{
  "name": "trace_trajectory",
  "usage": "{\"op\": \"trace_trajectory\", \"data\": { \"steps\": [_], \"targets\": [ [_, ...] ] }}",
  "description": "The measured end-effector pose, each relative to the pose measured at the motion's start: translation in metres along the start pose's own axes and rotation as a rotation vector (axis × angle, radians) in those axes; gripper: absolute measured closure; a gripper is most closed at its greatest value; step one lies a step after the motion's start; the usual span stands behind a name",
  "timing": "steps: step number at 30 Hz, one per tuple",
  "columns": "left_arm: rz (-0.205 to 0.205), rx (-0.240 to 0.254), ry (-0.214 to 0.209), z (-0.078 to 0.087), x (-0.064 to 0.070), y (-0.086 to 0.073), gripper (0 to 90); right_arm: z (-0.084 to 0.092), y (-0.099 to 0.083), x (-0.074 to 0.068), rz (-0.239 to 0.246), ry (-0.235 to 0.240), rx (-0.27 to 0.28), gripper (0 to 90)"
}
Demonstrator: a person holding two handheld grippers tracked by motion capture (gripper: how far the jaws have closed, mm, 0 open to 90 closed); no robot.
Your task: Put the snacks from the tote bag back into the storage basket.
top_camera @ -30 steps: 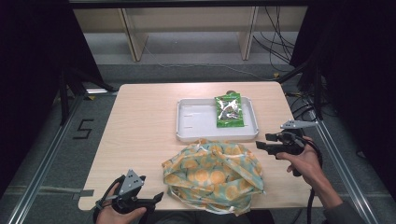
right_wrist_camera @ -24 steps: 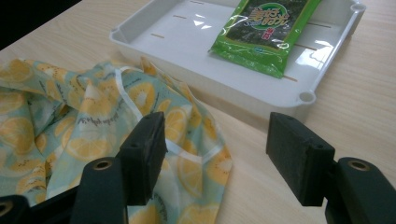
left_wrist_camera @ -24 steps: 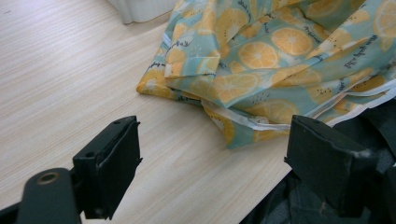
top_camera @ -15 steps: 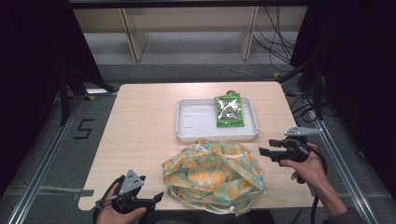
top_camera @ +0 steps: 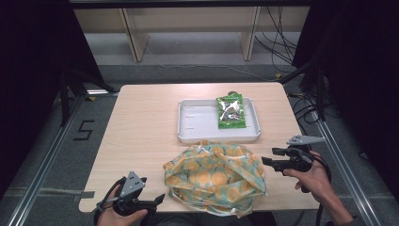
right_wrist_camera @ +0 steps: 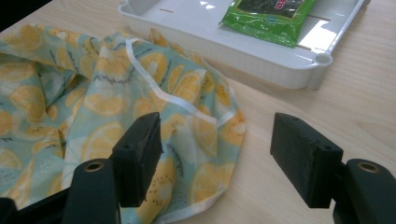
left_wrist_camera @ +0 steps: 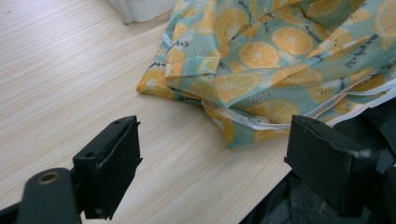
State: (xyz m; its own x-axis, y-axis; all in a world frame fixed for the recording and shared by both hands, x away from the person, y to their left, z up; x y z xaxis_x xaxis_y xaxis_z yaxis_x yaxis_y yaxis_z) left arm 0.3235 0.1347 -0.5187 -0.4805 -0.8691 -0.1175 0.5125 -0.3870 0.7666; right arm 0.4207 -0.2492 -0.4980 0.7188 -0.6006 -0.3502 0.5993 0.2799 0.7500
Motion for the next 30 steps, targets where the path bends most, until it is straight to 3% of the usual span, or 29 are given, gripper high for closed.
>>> {"op": "trace_trajectory", "data": {
  "steps": [6, 7, 8, 11, 14, 15, 17, 18, 19, 21, 22, 24, 25, 26, 27, 30],
  "targets": [
    [0.000, 0.002, 0.003, -0.001, 0.000, 0.000, 17.1, 0.004, -0.006, 0.003, 0.027, -0.027, -0.009, 34.5],
    [-0.001, 0.000, 0.000, 0.000, 0.000, 0.000, 17.1, 0.005, -0.010, -0.002, -0.020, -0.018, -0.020, 34.5],
    [-0.001, 0.002, -0.008, 0.001, 0.001, 0.000, 17.1, 0.005, -0.010, 0.001, 0.006, -0.026, -0.012, 34.5],
    [0.001, 0.002, 0.003, -0.001, 0.000, 0.000, 17.2, 0.008, -0.015, -0.002, -0.026, -0.018, -0.025, 33.9],
    [0.000, 0.003, 0.002, -0.001, 0.000, 0.000, 17.2, 0.008, -0.018, -0.002, -0.009, -0.021, -0.026, 33.8],
    [0.006, 0.004, -0.003, 0.000, 0.001, 0.000, 17.2, 0.007, -0.020, -0.004, -0.031, -0.008, -0.022, 33.6],
    [0.000, 0.001, -0.007, 0.001, 0.001, 0.000, 17.2, 0.009, -0.022, 0.000, 0.007, -0.018, -0.029, 33.2],
    [0.001, 0.004, 0.000, 0.000, 0.000, 0.000, 17.2, 0.009, -0.025, -0.004, -0.037, -0.015, -0.034, 33.2],
    [0.001, 0.002, 0.003, -0.001, 0.000, 0.000, 17.2, 0.010, -0.025, -0.001, 0.002, -0.025, -0.039, 33.2],
    [0.000, 0.000, -0.001, 0.000, 0.000, 0.000, 17.2, 0.009, -0.029, -0.005, -0.036, -0.008, -0.042, 33.1],
    [-0.001, 0.000, 0.000, 0.000, 0.000, 0.000, 17.2, 0.011, -0.029, -0.003, -0.010, -0.014, -0.048, 33.0],
    [-0.001, -0.001, 0.001, 0.000, 0.000, 0.000, 17.2, 0.011, -0.032, -0.003, -0.007, -0.009, -0.047, 32.8],
    [0.000, 0.000, 0.001, 0.000, 0.000, 0.000, 17.2, 0.012, -0.035, -0.009, -0.063, -0.010, -0.057, 32.8],
    [0.000, -0.001, 0.002, 0.000, 0.000, 0.000, 17.2, 0.012, -0.035, -0.006, -0.021, -0.016, -0.041, 32.7],
    [-0.009, 0.002, 0.001, 0.000, 0.000, 0.000, 17.2, 0.012, -0.035, -0.005, -0.009, -0.007, -0.046, 32.6],
    [0.002, 0.003, 0.003, -0.001, 0.000, 0.000, 17.2, 0.014, -0.040, -0.009, -0.032, 0.000, -0.055, 32.4]
  ]
}}
Point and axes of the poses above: each handheld gripper's, and its own axes: z roughly backward along the jaws, y roughly out of its top, x roughly to its right, the point moved 10 cm from there along -z, roughly forward along the jaws, and after that the axes turned 13 degrees about y, right-handed, at the moved point
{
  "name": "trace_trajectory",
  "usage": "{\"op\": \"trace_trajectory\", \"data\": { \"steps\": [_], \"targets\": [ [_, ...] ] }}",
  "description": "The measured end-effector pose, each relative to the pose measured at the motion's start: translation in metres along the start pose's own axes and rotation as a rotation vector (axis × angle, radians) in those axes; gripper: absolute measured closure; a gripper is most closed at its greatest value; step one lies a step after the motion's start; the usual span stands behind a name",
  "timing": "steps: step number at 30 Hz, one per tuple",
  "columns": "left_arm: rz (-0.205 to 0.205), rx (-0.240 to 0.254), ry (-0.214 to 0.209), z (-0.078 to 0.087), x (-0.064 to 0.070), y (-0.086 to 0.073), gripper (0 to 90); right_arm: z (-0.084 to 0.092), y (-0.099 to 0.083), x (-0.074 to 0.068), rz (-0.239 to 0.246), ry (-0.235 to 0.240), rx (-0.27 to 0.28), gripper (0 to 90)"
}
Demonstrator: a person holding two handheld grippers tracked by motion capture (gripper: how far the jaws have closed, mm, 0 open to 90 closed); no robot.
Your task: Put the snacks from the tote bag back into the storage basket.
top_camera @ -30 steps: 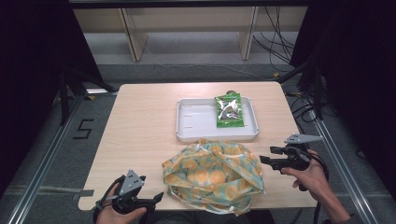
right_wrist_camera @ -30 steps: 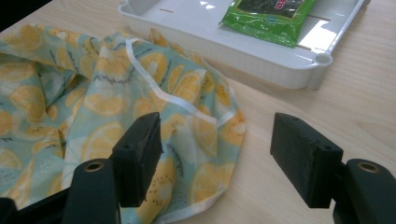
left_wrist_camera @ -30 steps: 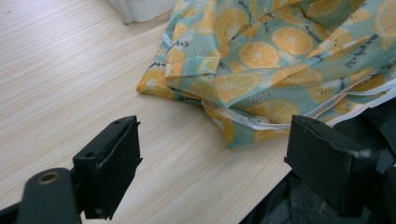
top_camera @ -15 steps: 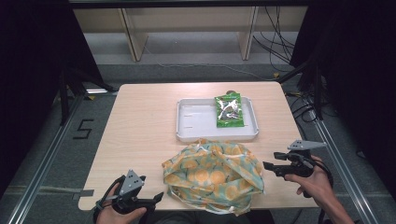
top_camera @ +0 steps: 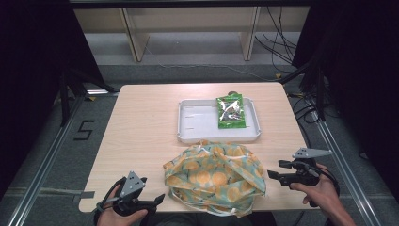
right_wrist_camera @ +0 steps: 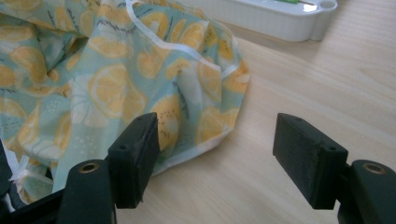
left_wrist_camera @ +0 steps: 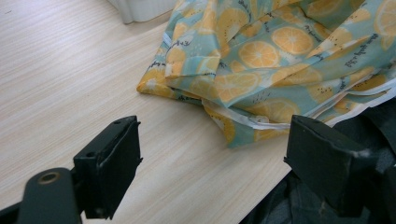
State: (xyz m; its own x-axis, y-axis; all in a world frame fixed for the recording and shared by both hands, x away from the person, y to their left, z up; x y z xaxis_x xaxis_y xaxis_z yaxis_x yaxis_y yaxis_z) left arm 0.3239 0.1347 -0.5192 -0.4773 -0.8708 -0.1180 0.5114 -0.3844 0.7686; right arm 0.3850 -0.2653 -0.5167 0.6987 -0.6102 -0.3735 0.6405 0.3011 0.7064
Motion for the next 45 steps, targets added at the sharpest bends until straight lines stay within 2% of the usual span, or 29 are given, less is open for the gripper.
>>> {"op": "trace_trajectory", "data": {
  "steps": [1, 4, 5, 6, 7, 8, 9, 10, 11, 13, 15, 17, 18, 19, 20, 23, 24, 27, 28, 29, 30, 32, 33, 34, 37, 38, 45],
  "targets": [
    [-0.009, 0.002, 0.003, 0.000, -0.001, 0.000, 17.2, 0.000, -0.001, 0.001, 0.003, -0.011, 0.003, 32.1],
    [-0.014, 0.000, 0.000, 0.001, -0.001, 0.000, 17.2, 0.003, -0.006, 0.001, 0.010, 0.000, -0.021, 31.4],
    [-0.015, 0.000, -0.002, 0.001, -0.001, 0.000, 17.2, 0.004, -0.007, -0.001, -0.005, 0.000, -0.019, 31.0],
    [-0.002, 0.004, -0.003, 0.000, 0.000, 0.000, 17.2, 0.004, -0.007, 0.000, 0.011, 0.001, -0.012, 30.3],
    [0.002, 0.006, -0.004, -0.001, 0.000, 0.000, 17.2, 0.003, -0.009, -0.003, -0.015, 0.000, -0.006, 29.8],
    [0.007, 0.008, -0.011, 0.000, 0.002, 0.001, 17.2, 0.004, -0.011, -0.003, -0.020, 0.001, -0.015, 29.5],
    [0.007, 0.010, -0.012, 0.000, 0.002, 0.001, 17.2, 0.005, -0.011, -0.002, -0.008, -0.015, -0.010, 28.8],
    [0.001, 0.006, -0.004, -0.001, 0.000, 0.000, 17.2, 0.006, -0.012, -0.001, 0.004, -0.009, -0.019, 28.0],
    [-0.001, -0.001, -0.006, 0.000, 0.000, 0.000, 17.2, 0.005, -0.015, -0.005, -0.041, -0.016, -0.017, 27.6],
    [-0.002, 0.000, -0.014, 0.000, 0.001, 0.000, 17.2, 0.006, -0.015, -0.003, -0.007, -0.029, -0.017, 26.7],
    [-0.008, -0.006, -0.014, 0.001, 0.001, -0.001, 17.2, 0.006, -0.018, -0.008, -0.035, -0.010, -0.025, 25.9],
    [-0.008, -0.005, -0.014, 0.001, 0.001, -0.001, 17.2, 0.007, -0.019, -0.004, 0.012, -0.025, -0.017, 25.3],
    [-0.001, -0.002, -0.013, 0.000, 0.001, 0.000, 17.2, 0.006, -0.022, -0.010, -0.030, -0.006, -0.028, 25.3],
    [-0.005, -0.002, -0.015, 0.000, 0.001, -0.001, 17.1, 0.006, -0.023, -0.010, -0.028, -0.017, -0.029, 25.2],
    [-0.007, -0.001, -0.014, 0.000, 0.001, -0.001, 17.1, 0.006, -0.024, -0.007, 0.012, -0.024, -0.033, 25.2],
    [-0.006, 0.000, -0.014, 0.000, 0.001, 0.000, 17.1, 0.006, -0.027, -0.008, 0.008, -0.032, -0.037, 25.1],
    [-0.005, 0.003, -0.008, 0.000, 0.001, 0.000, 17.1, 0.007, -0.028, -0.008, 0.013, -0.053, -0.034, 25.2],
    [-0.007, 0.000, -0.012, 0.000, 0.001, -0.001, 17.1, 0.007, -0.032, -0.013, -0.021, -0.034, -0.036, 25.2],
    [-0.003, -0.002, -0.010, 0.000, 0.001, 0.000, 17.1, 0.008, -0.030, -0.011, 0.010, -0.036, -0.024, 25.2],
    [-0.005, 0.001, -0.008, 0.001, 0.001, 0.000, 17.1, 0.007, -0.032, -0.014, -0.013, -0.032, -0.027, 25.2],
    [-0.014, -0.006, -0.005, 0.001, 0.000, -0.001, 17.1, 0.008, -0.032, -0.011, 0.016, -0.037, -0.029, 25.2],
    [-0.011, -0.007, -0.006, 0.001, 0.001, -0.001, 17.0, 0.007, -0.035, -0.016, -0.034, -0.035, -0.036, 25.1],
    [-0.012, -0.007, -0.005, 0.001, 0.001, -0.001, 17.0, 0.007, -0.034, -0.015, -0.014, -0.045, -0.034, 25.0],
    [-0.010, -0.004, -0.008, 0.001, 0.001, -0.001, 17.0, 0.006, -0.034, -0.016, -0.007, -0.032, -0.031, 24.9],
    [-0.013, 0.002, -0.006, 0.001, 0.000, 0.000, 17.0, 0.008, -0.032, -0.014, -0.002, -0.047, -0.027, 24.9],
    [-0.007, 0.003, -0.011, 0.000, 0.001, 0.000, 17.0, 0.007, -0.033, -0.016, -0.008, -0.031, -0.036, 24.9],
    [-0.008, 0.004, -0.009, 0.000, 0.000, 0.000, 17.0, 0.008, -0.031, -0.014, -0.005, -0.040, -0.016, 24.9]
  ]
}}
Point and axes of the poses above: each handheld gripper's, and its own axes: z roughly backward along the jaws, y roughly out of its top, x roughly to its right, the point moved 10 cm from there along -z, roughly forward along the jaws, and after that the axes turned 13 degrees about y, right-handed, at the moved point
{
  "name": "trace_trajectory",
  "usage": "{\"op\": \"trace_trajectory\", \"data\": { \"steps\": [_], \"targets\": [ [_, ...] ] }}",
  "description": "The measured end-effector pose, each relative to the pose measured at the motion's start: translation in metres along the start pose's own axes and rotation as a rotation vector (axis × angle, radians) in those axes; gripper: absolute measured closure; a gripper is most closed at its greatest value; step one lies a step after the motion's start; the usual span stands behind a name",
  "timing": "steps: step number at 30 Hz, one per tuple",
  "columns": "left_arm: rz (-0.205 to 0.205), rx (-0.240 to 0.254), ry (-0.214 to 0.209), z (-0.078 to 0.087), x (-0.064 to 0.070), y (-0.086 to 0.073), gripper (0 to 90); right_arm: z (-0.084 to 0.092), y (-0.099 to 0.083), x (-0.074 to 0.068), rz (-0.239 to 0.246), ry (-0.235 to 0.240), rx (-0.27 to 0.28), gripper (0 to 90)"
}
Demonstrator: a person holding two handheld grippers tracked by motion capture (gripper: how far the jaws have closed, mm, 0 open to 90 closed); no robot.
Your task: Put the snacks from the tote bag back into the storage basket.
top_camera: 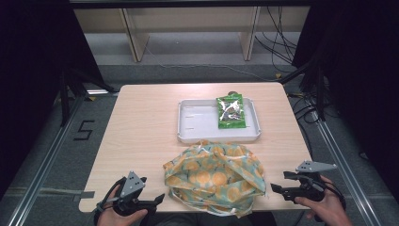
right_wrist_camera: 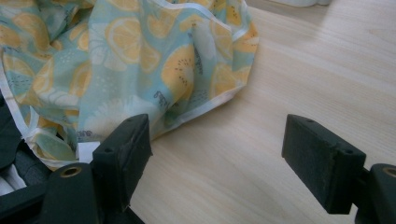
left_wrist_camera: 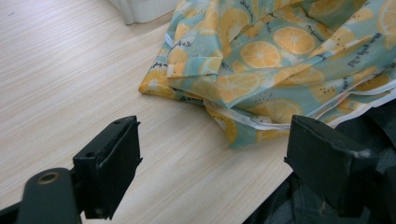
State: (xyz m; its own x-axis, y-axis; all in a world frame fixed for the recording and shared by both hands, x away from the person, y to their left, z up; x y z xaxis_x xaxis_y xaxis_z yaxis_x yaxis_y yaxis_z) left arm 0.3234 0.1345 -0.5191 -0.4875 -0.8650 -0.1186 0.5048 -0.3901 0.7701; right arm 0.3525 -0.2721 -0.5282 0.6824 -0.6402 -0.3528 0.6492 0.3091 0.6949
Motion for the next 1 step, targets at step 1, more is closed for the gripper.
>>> {"op": "trace_trajectory", "data": {
  "steps": [1],
  "targets": [
    [-0.002, -0.001, 0.000, 0.0001, -0.0001, -0.0001, 17.0, 0.0001, 0.0000, 0.0001, -0.003, -0.001, -0.001, 24.9]
  ]
}}
Point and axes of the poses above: each handheld gripper's, and its own axes: z roughly backward along the jaws, y roughly out of its top, x roughly to its right, the point moved 10 cm from there along -z, roughly forward along the jaws, and after that the axes turned 13 degrees about y, right-handed, at the moved point
